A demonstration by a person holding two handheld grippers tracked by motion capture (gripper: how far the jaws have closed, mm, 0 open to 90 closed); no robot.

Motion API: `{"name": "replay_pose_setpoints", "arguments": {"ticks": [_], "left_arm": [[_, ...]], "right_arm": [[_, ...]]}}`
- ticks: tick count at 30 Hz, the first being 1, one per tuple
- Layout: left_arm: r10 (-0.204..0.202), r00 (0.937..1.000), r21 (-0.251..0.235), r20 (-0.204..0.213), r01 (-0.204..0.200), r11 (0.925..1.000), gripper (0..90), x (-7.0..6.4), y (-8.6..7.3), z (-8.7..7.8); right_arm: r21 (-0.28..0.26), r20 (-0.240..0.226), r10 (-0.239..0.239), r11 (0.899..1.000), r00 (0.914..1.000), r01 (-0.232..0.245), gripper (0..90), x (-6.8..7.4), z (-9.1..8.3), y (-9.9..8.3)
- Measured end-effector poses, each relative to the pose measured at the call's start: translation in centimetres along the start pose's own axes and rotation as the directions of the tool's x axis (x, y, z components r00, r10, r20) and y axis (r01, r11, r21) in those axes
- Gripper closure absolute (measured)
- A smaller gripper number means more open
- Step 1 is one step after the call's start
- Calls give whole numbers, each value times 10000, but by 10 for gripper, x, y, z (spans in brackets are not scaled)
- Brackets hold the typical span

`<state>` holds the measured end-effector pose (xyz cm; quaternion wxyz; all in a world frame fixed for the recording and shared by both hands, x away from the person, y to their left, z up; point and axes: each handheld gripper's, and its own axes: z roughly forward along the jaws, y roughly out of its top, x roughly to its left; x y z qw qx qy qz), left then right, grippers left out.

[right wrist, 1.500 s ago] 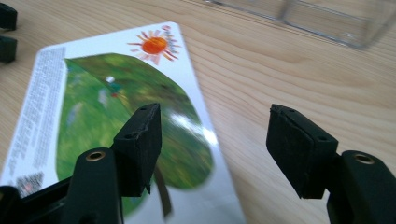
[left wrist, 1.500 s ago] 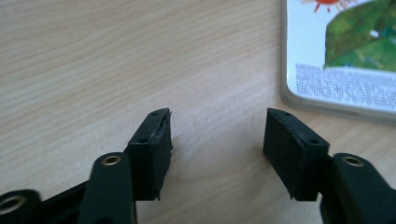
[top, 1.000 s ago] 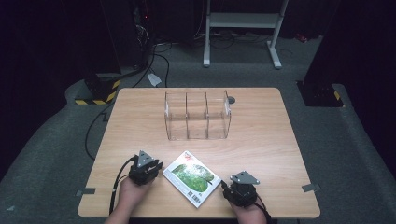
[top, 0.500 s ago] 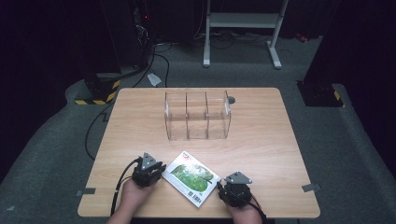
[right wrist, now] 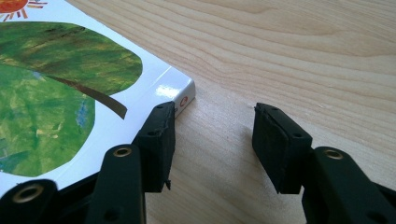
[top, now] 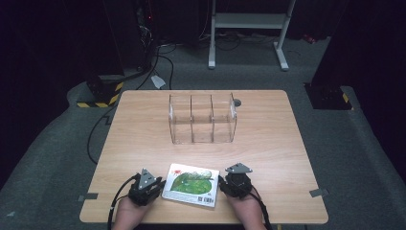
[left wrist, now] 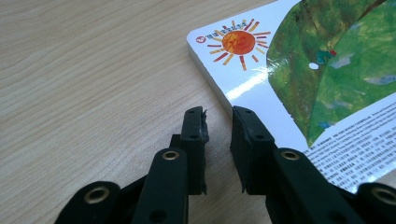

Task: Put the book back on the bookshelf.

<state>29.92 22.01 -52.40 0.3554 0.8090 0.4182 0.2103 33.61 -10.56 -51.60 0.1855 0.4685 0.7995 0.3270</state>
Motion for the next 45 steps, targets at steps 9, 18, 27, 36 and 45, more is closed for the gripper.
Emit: {"name": "replay_pose_setpoints", "arguments": {"ticks": [9,18,27,36,45], "left_arm": [[-684,9972,-57,-318,682,9977,567,13,8,11],[-1323,9893,-638,-623,1283,9897,476,21,18,16],[-1341,9898,-752,-485,1303,9886,459,21,23,19],[-1251,9920,-858,-189,1231,9887,464,18,23,18],[-963,9945,-590,410,986,9934,576,14,23,20]], "right_arm": [[-479,-575,-535,9976,9969,507,345,23,-26,-15],[-388,-1522,-695,9972,9859,643,257,37,-39,-30],[-245,-1798,-891,9960,9797,861,255,44,-38,-35],[-319,-2034,-1032,9946,9736,987,267,46,-38,-35],[-145,-2019,-1166,9931,9724,1160,257,48,-33,-35]]}}
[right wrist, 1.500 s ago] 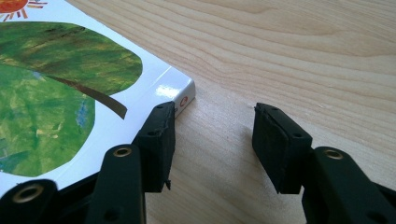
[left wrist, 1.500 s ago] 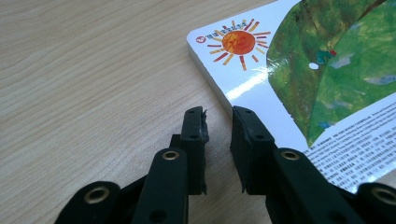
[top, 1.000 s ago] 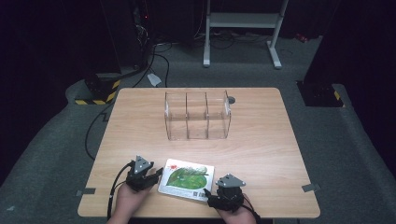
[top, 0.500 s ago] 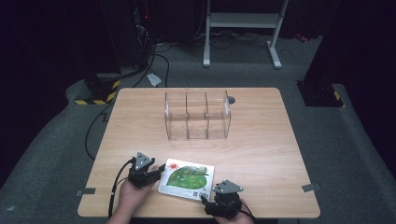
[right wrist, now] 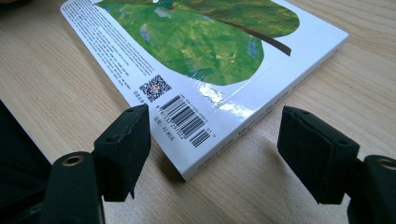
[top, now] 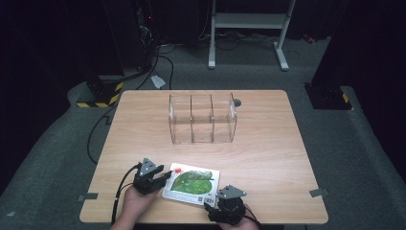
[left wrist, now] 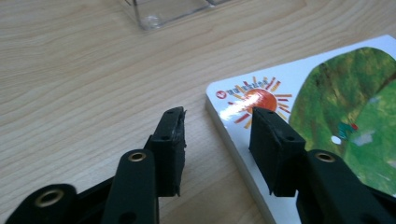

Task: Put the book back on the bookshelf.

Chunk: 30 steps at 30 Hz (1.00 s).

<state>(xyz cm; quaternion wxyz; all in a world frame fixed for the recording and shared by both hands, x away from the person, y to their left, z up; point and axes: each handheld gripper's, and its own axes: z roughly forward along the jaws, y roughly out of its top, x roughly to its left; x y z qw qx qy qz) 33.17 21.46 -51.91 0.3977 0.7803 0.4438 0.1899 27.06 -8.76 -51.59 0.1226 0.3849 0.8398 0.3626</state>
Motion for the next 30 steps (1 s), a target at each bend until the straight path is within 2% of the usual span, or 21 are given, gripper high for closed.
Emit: {"name": "replay_pose_setpoints", "arguments": {"ticks": [2,5,8,11,12,16,22,24,25,27,30], "left_arm": [[-28,9995,39,306,27,10000,587,-3,0,2],[81,9987,46,494,-83,10000,600,-7,0,2],[125,9990,27,421,-127,9999,597,-9,0,3],[-46,9991,19,421,45,10000,597,-8,-1,4],[-54,9993,-18,382,55,10000,597,-8,0,4],[-267,9991,-104,326,271,9996,596,-9,2,10],[-269,9994,-125,239,272,9996,583,-11,6,15],[-264,9995,-146,200,267,9995,581,-11,7,17],[-427,9989,-238,210,432,9988,580,-12,8,20],[-479,9986,-261,207,485,9985,579,-13,9,22],[-457,9988,-237,150,460,9987,578,-14,11,24]], "right_arm": [[-12,-36,39,10000,10000,-39,257,0,0,0],[-59,80,92,9999,9999,-91,277,-1,1,1],[-106,134,106,9999,9999,-105,279,-3,2,2],[-59,66,272,9996,9996,-271,277,-5,4,3],[-105,156,147,9998,9998,-145,283,-5,5,4],[-98,309,251,9996,9992,-248,287,-6,5,5],[-159,638,282,9995,9976,-272,295,-11,5,6],[-224,825,345,9992,9960,-328,297,-16,5,7],[-246,889,403,9990,9952,-382,297,-18,6,7],[-281,1026,521,9984,9934,-494,303,-21,6,8],[-333,1127,562,9981,9920,-528,303,-27,6,9]]}}
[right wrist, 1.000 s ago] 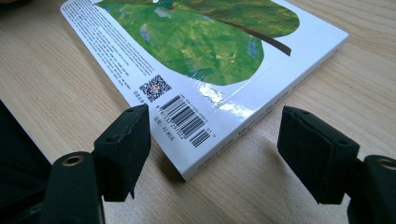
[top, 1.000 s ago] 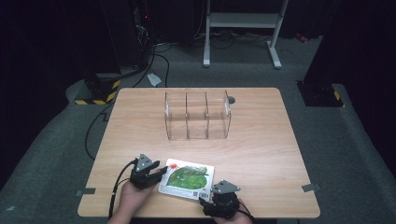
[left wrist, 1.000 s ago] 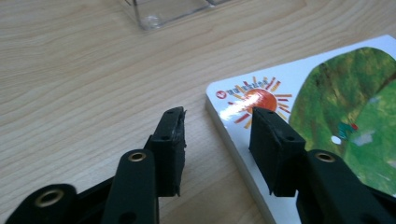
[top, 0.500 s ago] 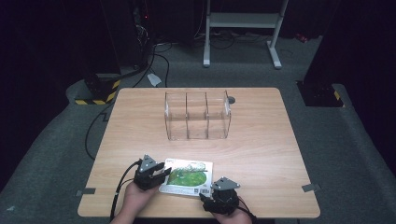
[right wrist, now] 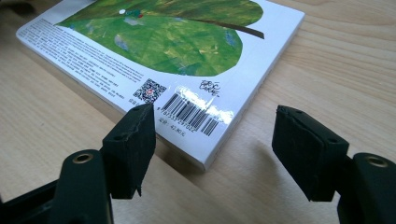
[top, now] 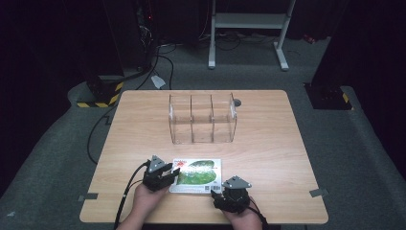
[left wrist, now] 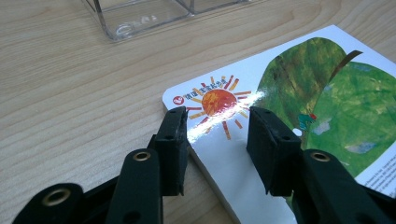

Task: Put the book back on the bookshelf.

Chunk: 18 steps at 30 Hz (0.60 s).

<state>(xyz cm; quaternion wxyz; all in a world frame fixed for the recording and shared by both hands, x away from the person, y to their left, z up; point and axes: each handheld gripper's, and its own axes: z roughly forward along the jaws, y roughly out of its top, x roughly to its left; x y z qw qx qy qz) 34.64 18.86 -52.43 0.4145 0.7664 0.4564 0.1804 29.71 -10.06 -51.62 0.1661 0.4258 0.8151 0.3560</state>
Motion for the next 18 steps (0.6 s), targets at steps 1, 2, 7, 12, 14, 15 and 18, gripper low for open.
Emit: {"name": "replay_pose_setpoints", "arguments": {"ticks": [1,2,7,12,14,15,18], "left_arm": [[0,10000,0,0,0,10000,577,0,0,0],[22,10000,8,-14,-22,10000,576,0,1,1],[-144,9999,-20,-36,144,9999,570,0,2,4],[-193,9998,-70,-33,193,9998,549,0,3,5],[-165,9999,-39,-22,165,9999,540,1,3,5],[-187,9998,-56,-44,187,9998,534,0,3,5],[-220,9997,-28,-73,219,9998,517,0,2,3]], "right_arm": [[0,0,0,10000,10000,0,303,0,0,0],[-14,81,66,10000,9999,-66,304,-3,1,1],[-71,164,244,9997,9996,-243,305,-7,3,2],[-141,225,259,9996,9994,-255,310,-8,4,3],[-153,242,280,9995,9993,-276,311,-9,4,3],[-172,299,321,9994,9990,-316,313,-10,5,3],[-150,347,341,9993,9988,-336,330,-9,6,4]]}}
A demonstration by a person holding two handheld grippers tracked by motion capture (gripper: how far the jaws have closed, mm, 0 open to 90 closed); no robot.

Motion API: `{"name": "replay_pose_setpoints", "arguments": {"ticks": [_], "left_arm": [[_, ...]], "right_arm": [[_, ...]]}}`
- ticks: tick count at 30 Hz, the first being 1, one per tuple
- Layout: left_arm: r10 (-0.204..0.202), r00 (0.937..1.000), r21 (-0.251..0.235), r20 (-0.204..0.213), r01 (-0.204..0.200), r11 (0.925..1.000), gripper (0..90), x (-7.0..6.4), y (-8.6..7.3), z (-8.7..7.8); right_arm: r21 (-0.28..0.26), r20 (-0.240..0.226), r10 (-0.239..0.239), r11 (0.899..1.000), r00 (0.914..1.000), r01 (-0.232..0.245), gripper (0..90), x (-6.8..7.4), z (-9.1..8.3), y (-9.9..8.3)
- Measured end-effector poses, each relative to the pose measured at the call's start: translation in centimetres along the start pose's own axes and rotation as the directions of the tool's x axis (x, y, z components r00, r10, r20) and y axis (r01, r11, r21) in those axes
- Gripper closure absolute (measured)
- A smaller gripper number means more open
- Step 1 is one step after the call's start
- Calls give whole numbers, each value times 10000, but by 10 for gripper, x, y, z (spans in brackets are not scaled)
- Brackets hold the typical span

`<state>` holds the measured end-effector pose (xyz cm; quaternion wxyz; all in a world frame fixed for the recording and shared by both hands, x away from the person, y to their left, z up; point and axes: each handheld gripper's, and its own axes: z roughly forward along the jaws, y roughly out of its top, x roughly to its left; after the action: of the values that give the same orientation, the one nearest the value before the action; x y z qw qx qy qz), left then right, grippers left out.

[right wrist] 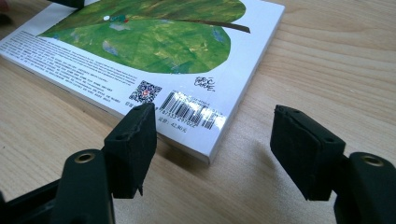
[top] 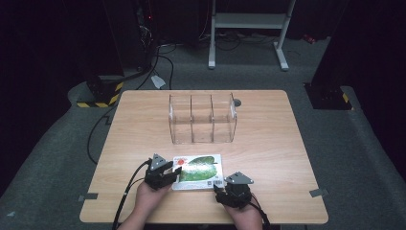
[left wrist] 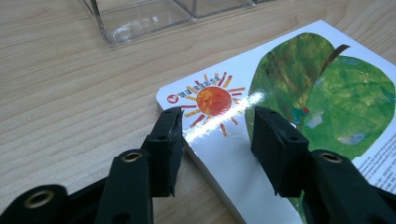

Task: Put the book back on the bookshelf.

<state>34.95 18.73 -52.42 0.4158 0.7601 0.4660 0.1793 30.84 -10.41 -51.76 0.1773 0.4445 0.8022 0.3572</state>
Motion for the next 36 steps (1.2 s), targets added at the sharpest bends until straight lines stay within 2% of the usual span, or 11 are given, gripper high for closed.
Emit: {"name": "replay_pose_setpoints", "arguments": {"ticks": [5,8,10,11,16,17,21,28,29,31,36], "left_arm": [[-84,9999,-398,-65,82,9992,468,-8,-5,-16],[-8,9999,-346,-132,3,9994,452,-12,-11,-21],[-103,9999,-242,-62,101,9997,446,-16,-16,-24],[-224,9997,-200,99,226,9995,444,-19,-18,-27],[-327,9991,-134,252,331,9994,445,-21,-19,-26],[-518,9981,-65,330,520,9986,446,-21,-20,-25],[-411,9988,169,252,407,9990,447,-21,-20,-20],[-603,9980,130,182,600,9981,443,-21,-19,-19],[-1138,9931,82,288,1136,9935,439,-19,-18,-19],[-1305,9910,110,304,1302,9914,438,-18,-18,-18],[-1263,9919,256,144,1259,9917,420,-18,-17,-16]], "right_arm": [[256,-253,-264,9993,9993,270,318,2,4,-2],[281,-298,-315,9991,9991,323,316,4,5,-1],[303,-423,-248,9992,9988,261,308,5,6,0],[307,-461,-409,9986,9981,424,302,8,7,0],[344,-533,-449,9983,9976,467,291,12,8,1],[347,-546,-460,9982,9974,480,291,12,7,1],[323,-601,-429,9985,9973,449,290,11,7,0],[224,-731,-201,9995,9971,218,282,11,7,0],[276,-759,-67,9996,9971,88,282,12,6,-1],[228,-755,-124,9996,9971,141,284,12,6,-1],[256,-636,-262,9993,9976,278,293,13,6,-1]]}}
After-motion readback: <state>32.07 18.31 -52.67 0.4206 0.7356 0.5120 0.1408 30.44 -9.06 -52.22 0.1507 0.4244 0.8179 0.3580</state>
